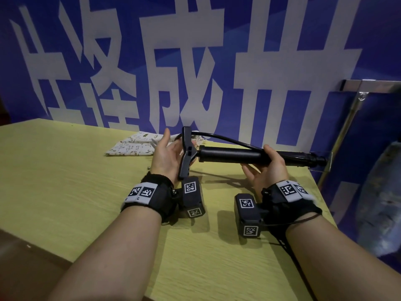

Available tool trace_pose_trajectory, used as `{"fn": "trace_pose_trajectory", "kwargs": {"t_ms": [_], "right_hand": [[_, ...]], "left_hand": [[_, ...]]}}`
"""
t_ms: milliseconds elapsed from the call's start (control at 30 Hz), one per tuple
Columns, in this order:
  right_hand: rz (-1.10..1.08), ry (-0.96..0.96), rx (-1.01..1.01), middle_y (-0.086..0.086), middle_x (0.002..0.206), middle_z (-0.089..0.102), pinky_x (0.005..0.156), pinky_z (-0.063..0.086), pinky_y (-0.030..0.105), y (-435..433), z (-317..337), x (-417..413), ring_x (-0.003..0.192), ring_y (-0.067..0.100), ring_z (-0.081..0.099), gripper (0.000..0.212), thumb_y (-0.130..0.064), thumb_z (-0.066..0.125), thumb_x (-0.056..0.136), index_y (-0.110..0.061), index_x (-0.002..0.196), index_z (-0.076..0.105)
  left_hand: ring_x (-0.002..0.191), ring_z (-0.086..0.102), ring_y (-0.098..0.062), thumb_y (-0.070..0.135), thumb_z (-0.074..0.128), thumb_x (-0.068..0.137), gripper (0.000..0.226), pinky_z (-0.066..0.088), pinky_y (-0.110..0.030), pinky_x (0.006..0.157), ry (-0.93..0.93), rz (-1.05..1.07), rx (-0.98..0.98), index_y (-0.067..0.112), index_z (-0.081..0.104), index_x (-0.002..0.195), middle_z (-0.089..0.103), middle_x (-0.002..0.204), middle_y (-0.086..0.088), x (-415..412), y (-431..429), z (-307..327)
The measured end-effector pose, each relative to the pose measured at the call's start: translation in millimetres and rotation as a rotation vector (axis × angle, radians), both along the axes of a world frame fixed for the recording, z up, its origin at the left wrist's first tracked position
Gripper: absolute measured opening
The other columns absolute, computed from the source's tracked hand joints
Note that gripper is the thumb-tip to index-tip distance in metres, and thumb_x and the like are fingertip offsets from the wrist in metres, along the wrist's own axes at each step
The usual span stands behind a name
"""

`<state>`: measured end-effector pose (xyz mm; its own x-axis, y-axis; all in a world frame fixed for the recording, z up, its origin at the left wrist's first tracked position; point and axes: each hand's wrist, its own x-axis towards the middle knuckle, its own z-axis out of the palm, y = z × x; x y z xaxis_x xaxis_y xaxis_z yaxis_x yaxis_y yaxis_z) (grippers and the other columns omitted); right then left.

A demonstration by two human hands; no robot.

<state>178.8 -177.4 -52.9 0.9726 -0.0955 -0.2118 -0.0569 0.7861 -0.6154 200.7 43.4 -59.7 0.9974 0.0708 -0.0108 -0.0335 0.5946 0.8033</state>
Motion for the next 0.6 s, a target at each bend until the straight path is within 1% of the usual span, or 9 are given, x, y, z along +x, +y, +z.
{"fn": "trace_pose_trajectory", "kwargs": {"t_ms": [67, 133, 233, 333, 400, 433, 500, 533, 600], "right_hand": [[-0.015, 0.005, -0.02, 0.011, 0.105, 0.063, 0.091, 0.05, 0.045, 0, 1, 1, 0.086, 0.031, 0.058, 0.015, -0.023, 0.064, 0.088, -0.014, 0.096, 0.055], [-0.021, 0.005, -0.049, 0.011, 0.103, 0.062, 0.087, 0.05, 0.044, -1, 2, 2, 0.085, 0.031, 0.057, 0.015, -0.024, 0.064, 0.088, -0.015, 0.095, 0.054], [-0.018, 0.002, -0.115, 0.01, 0.109, 0.063, 0.081, 0.052, 0.042, -2, -1, 5, 0.089, 0.031, 0.061, 0.018, -0.025, 0.065, 0.087, -0.014, 0.097, 0.055], [-0.029, 0.011, -0.174, 0.01, 0.113, 0.064, 0.071, 0.056, 0.041, -2, -4, 7, 0.088, 0.031, 0.066, 0.029, -0.026, 0.069, 0.085, -0.013, 0.107, 0.055], [-0.036, 0.012, -0.181, 0.011, 0.113, 0.065, 0.067, 0.057, 0.041, -1, -4, 7, 0.087, 0.032, 0.067, 0.039, -0.026, 0.07, 0.084, -0.011, 0.116, 0.053], [-0.04, 0.013, -0.176, 0.011, 0.113, 0.065, 0.066, 0.058, 0.041, -1, -5, 8, 0.087, 0.032, 0.067, 0.041, -0.026, 0.07, 0.084, -0.011, 0.118, 0.052], [-0.056, 0.023, -0.133, 0.012, 0.114, 0.064, 0.07, 0.058, 0.043, -2, -4, 10, 0.088, 0.033, 0.066, 0.046, -0.025, 0.071, 0.083, -0.01, 0.122, 0.05], [-0.065, 0.029, -0.099, 0.013, 0.115, 0.063, 0.074, 0.057, 0.045, -3, -4, 11, 0.089, 0.033, 0.065, 0.048, -0.025, 0.071, 0.083, -0.01, 0.123, 0.048], [-0.08, 0.043, -0.02, 0.013, 0.119, 0.061, 0.081, 0.055, 0.05, -5, -4, 14, 0.095, 0.036, 0.063, 0.052, -0.024, 0.072, 0.082, -0.011, 0.125, 0.046]], "left_hand": [[0.118, 0.061, -0.027, 0.054, 0.047, 0.096, 0.056, 0.052, -0.038, 0.09, -0.03, 0.025, 0.011, 0.009, 0.061, 0.127, 0.064, 0.129, -0.013, 0, -1, 2], [0.113, 0.062, -0.023, 0.044, 0.051, 0.097, 0.045, 0.054, -0.036, 0.083, -0.046, 0.032, 0.001, 0.01, 0.062, 0.124, 0.065, 0.127, -0.009, -1, -4, 5], [0.11, 0.06, -0.022, 0.039, 0.056, 0.096, 0.029, 0.049, -0.043, 0.094, -0.034, 0.034, -0.059, 0.015, 0.066, 0.11, 0.069, 0.118, -0.004, 0, -6, 7], [0.106, 0.059, -0.021, 0.037, 0.058, 0.094, 0.02, 0.047, -0.041, 0.087, -0.034, 0.031, -0.089, 0.019, 0.066, 0.099, 0.072, 0.104, 0.0, 2, -4, 6], [0.109, 0.059, -0.02, 0.036, 0.062, 0.092, 0.018, 0.045, -0.047, 0.093, -0.021, 0.05, -0.092, 0.019, 0.064, 0.098, 0.071, 0.1, 0.0, 5, -2, 5], [0.108, 0.061, -0.019, 0.033, 0.064, 0.091, 0.015, 0.045, -0.049, 0.096, -0.016, 0.067, -0.105, 0.019, 0.064, 0.096, 0.071, 0.097, 0.001, 6, -2, 4], [0.099, 0.064, -0.016, 0.025, 0.065, 0.092, 0.008, 0.048, -0.047, 0.094, -0.023, 0.09, -0.142, 0.019, 0.062, 0.09, 0.068, 0.089, 0.001, 6, -1, 4], [0.097, 0.065, -0.016, 0.023, 0.063, 0.093, 0.007, 0.049, -0.046, 0.094, -0.034, 0.082, -0.157, 0.018, 0.061, 0.089, 0.068, 0.089, 0.0, 6, -2, 4], [0.102, 0.068, -0.017, 0.022, 0.058, 0.097, 0.01, 0.05, -0.045, 0.097, -0.049, 0.039, -0.142, 0.015, 0.061, 0.091, 0.071, 0.097, -0.003, 6, -4, 3]]}}
